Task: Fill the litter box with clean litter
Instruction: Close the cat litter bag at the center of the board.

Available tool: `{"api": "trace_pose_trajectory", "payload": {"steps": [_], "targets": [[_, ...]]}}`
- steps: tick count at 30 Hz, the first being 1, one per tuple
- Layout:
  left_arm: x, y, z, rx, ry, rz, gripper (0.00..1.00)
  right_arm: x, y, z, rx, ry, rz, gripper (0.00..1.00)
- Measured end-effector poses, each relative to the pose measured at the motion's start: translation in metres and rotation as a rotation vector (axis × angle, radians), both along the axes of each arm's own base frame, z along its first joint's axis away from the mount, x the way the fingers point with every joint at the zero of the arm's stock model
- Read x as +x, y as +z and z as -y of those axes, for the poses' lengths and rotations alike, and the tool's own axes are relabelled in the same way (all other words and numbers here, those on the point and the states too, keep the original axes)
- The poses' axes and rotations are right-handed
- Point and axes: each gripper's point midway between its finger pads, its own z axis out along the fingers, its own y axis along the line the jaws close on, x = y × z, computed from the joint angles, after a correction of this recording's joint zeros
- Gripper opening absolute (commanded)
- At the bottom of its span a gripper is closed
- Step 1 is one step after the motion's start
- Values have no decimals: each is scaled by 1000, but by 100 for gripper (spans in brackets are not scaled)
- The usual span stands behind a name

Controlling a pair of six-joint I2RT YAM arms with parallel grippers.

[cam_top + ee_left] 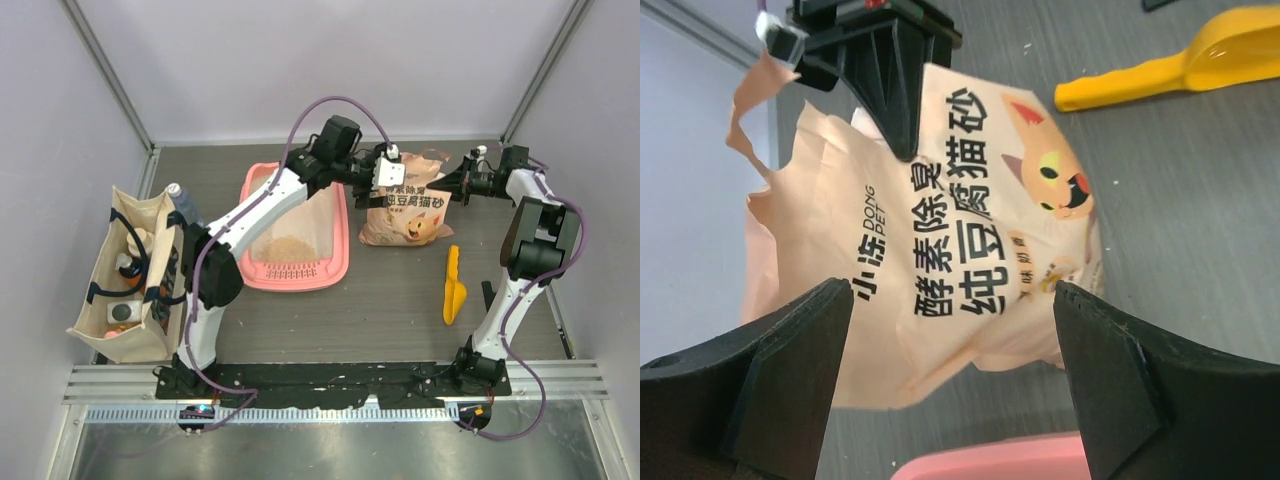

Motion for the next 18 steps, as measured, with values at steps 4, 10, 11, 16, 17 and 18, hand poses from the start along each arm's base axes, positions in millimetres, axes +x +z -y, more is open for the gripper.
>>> {"api": "trace_pose_trajectory", "payload": {"steps": [4, 10, 11, 16, 17, 18], "targets": [[17, -30, 12, 56, -7, 25, 92, -2, 2, 0, -17, 5, 31, 2], [26, -60, 13, 112, 16, 42, 94, -1, 3, -1, -65, 5, 81, 2], [28, -60, 13, 110, 26, 49, 94, 0, 3, -1, -70, 4, 91, 11], [35, -55, 16, 82, 73, 33, 94, 2, 12, -2, -59, 23, 167, 45], [37, -53, 16, 74, 82, 24, 94, 3, 16, -3, -58, 32, 193, 45], [37, -53, 16, 68, 89, 15, 94, 4, 20, -4, -62, 40, 222, 45]]}}
